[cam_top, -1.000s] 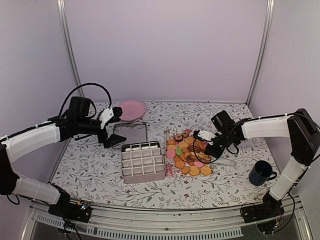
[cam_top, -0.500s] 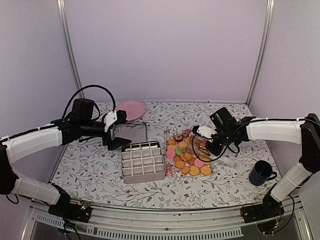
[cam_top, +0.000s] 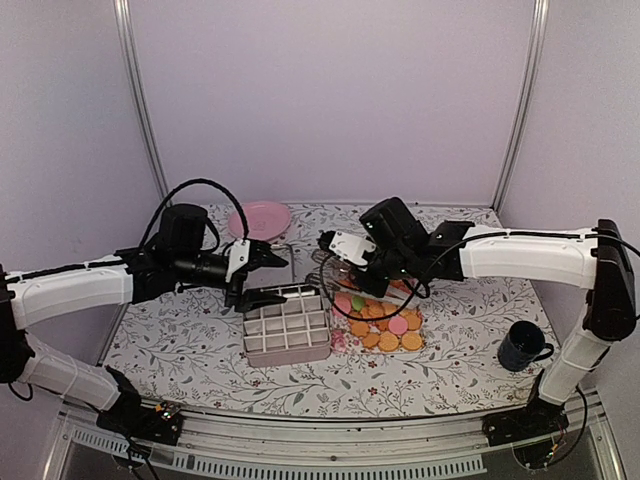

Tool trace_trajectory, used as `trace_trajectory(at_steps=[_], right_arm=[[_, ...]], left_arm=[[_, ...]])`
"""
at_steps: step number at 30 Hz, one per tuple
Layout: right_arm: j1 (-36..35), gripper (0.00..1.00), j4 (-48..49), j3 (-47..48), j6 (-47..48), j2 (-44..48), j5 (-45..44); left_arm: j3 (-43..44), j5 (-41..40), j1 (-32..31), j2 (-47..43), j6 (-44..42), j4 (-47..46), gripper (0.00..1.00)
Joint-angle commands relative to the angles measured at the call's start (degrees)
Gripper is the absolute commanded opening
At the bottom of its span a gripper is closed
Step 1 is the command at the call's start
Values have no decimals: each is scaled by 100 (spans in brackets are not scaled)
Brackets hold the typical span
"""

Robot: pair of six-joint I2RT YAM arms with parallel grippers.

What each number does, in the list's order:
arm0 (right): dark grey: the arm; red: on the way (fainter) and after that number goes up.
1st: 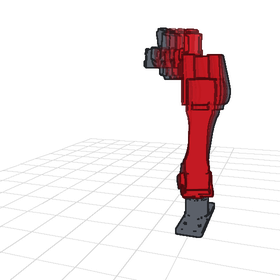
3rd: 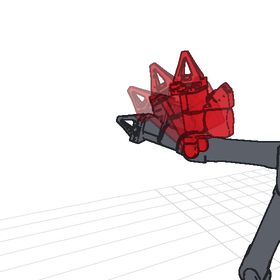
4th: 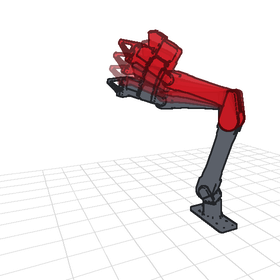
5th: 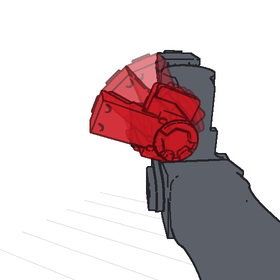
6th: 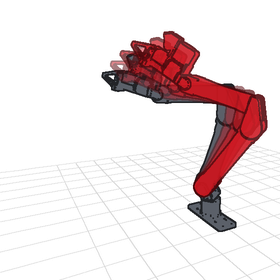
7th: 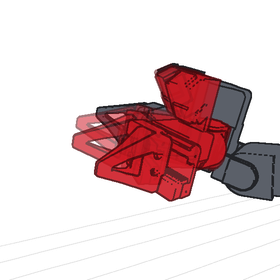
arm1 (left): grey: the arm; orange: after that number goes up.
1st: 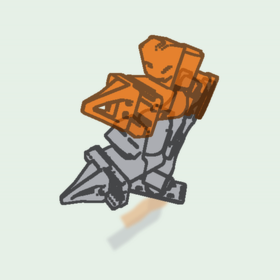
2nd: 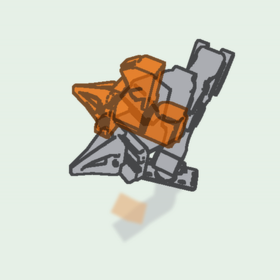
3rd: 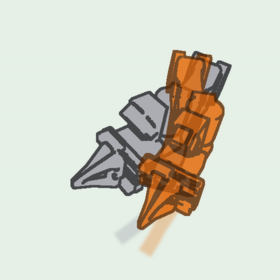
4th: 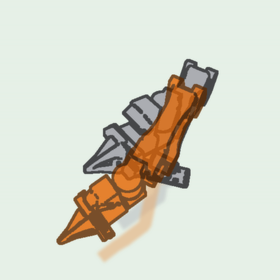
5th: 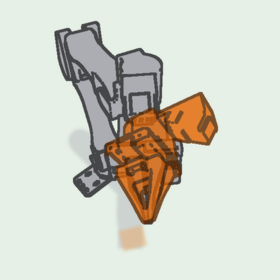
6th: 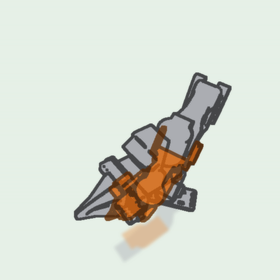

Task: Pack the cookies
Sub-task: Pass from the right arm to the left

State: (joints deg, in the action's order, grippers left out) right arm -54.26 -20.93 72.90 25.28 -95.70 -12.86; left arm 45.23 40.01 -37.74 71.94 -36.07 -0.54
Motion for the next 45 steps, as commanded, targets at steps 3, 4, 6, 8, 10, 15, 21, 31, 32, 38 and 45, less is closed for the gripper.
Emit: trace_trajectory(at_steps=[3, 4, 6, 8, 10, 15, 21, 31, 32, 38, 45], right_arm=[[-321, 0, 396, 705, 35, -431, -503], [-352, 0, 425, 742, 47, -473, -517], [-444, 0, 447, 881, 86, -532, -560], [-538, 0, 453, 936, 140, -571, -612], [-604, 0, 448, 940, 184, -594, -641], [-711, 0, 364, 936, 228, -612, -711], [-739, 0, 403, 986, 254, -607, -773], [-769, 0, 515, 1066, 384, -738, -705], [-777, 0, 495, 1075, 398, -752, -701], [-814, 0, 484, 1111, 439, -806, -742], [-814, 0, 737, 1086, 411, -636, -688]], left_arm=[[100, -35, -102, 100, -65, -94, 59], [88, -52, -102, 100, -30, -108, 59], [55, -140, -102, 101, -14, -153, 59], [10, -300, -107, 113, 18, -275, 59], [-7, -471, -101, 130, 105, -412, 59], [38, -722, -101, 193, 165, -485, 60], [134, -564, -158, 243, 92, 172, 60], [377, -690, -172, 484, 169, 167, 22], [393, -688, -173, 482, 185, 156, 21], [400, -694, -173, 522, 232, 206, 22], [427, -875, -173, 617, 207, 340, 4]])
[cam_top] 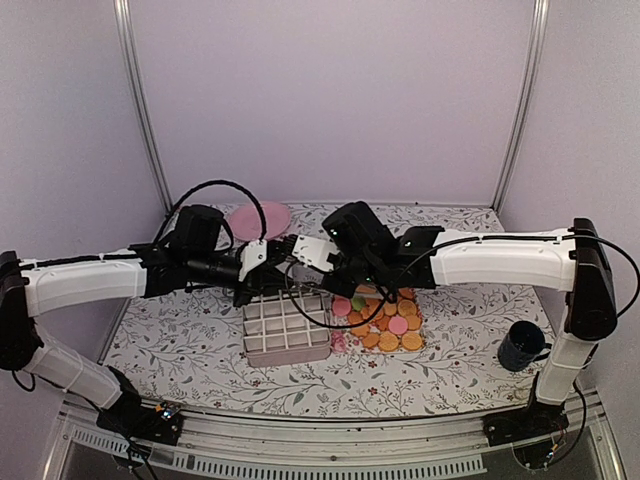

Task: Pack the cookies
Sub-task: Pass from the right arm to the left

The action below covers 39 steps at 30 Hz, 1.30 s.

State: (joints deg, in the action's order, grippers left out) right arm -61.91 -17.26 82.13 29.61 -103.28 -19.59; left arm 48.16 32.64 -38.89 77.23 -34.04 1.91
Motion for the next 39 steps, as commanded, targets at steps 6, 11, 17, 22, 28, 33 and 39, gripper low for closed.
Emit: trace_trajectory(at_steps=[6, 11, 17, 22, 28, 33, 39], right_arm=[[-49, 0, 294, 288, 128, 39, -22], [-36, 25, 547, 305, 82, 189, -7], [500, 68, 1038, 162, -754, 825, 516], [1549, 99, 1979, -644, -2260, 1968, 1882], [2438, 99, 3145, -1845, -3847, 2994, 3457], [2843, 99, 4631, -2888, -4785, 3251, 4445], [2903, 99, 6185, -3272, -5438, 2867, 5536]], left_arm=[[386, -157, -54, 227, -144, 148, 0], [505, -20, 1, 284, -22, 200, 0], [544, 467, 370, 236, 1186, -544, 0], [370, 1075, 1093, 380, 3872, -3040, 0], [345, 910, 1158, 214, 5078, -3484, 0], [329, 880, 1043, 29, 5448, -3656, 0], [555, 1266, 911, 13, 5889, -3936, 0]])
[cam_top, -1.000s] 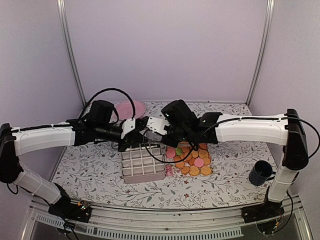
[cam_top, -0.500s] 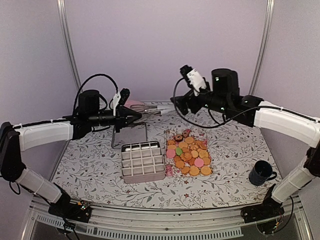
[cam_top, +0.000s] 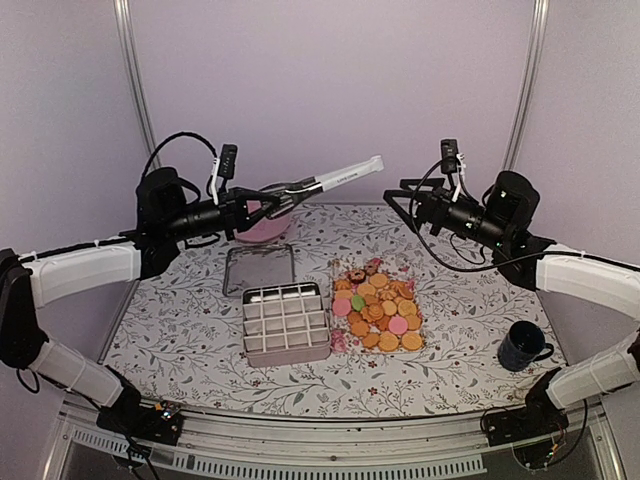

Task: Pack the cookies
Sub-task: Pass from the right arm to the left, then pass from the left arm to the right

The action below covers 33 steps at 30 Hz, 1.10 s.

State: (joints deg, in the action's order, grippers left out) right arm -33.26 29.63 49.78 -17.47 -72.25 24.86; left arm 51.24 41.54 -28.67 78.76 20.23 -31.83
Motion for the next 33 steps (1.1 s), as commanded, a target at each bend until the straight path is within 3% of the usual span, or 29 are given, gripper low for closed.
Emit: trace_trajectory(at_steps=[1, 6, 12, 16, 26, 33], right_arm=[[38, 99, 1645, -6, -784, -338, 1231], [38, 99, 2792, 26, -1270, -880, 1624], [25, 99, 4668, -222, -2048, -1460, 1373], [2, 99, 5247, -102, -2371, -1852, 1378], [-349, 100, 4596, 580, -1843, -2043, 1421], [-599, 92, 4111, 1148, -1644, -2288, 1532]], left_arm=[[274, 482, -119, -132, 504, -609, 0], [389, 880, -144, -81, 689, -765, 0], [731, 1359, -220, 99, 810, -996, 0], [878, 1579, -275, 247, 829, -986, 0], [931, 1570, -289, 336, 790, -1000, 0], [968, 1610, -289, 328, 737, -1019, 0]])
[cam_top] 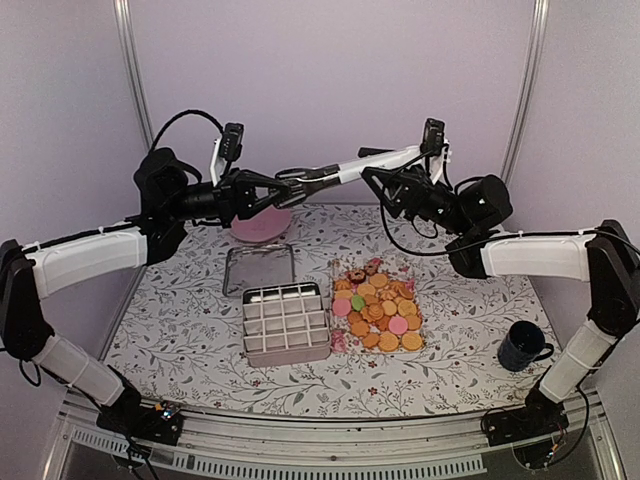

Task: Pack the cookies
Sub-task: Pass from the left arm to the right

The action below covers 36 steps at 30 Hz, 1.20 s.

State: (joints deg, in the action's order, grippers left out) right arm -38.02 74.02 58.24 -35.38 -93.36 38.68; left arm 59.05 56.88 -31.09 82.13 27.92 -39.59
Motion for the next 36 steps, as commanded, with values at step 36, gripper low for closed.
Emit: trace_trajectory(at_steps=[36], right_arm=[[-79, 52, -690, 187, 124, 31, -131]], left_arm=[[173, 93, 51, -50, -230, -140, 0]])
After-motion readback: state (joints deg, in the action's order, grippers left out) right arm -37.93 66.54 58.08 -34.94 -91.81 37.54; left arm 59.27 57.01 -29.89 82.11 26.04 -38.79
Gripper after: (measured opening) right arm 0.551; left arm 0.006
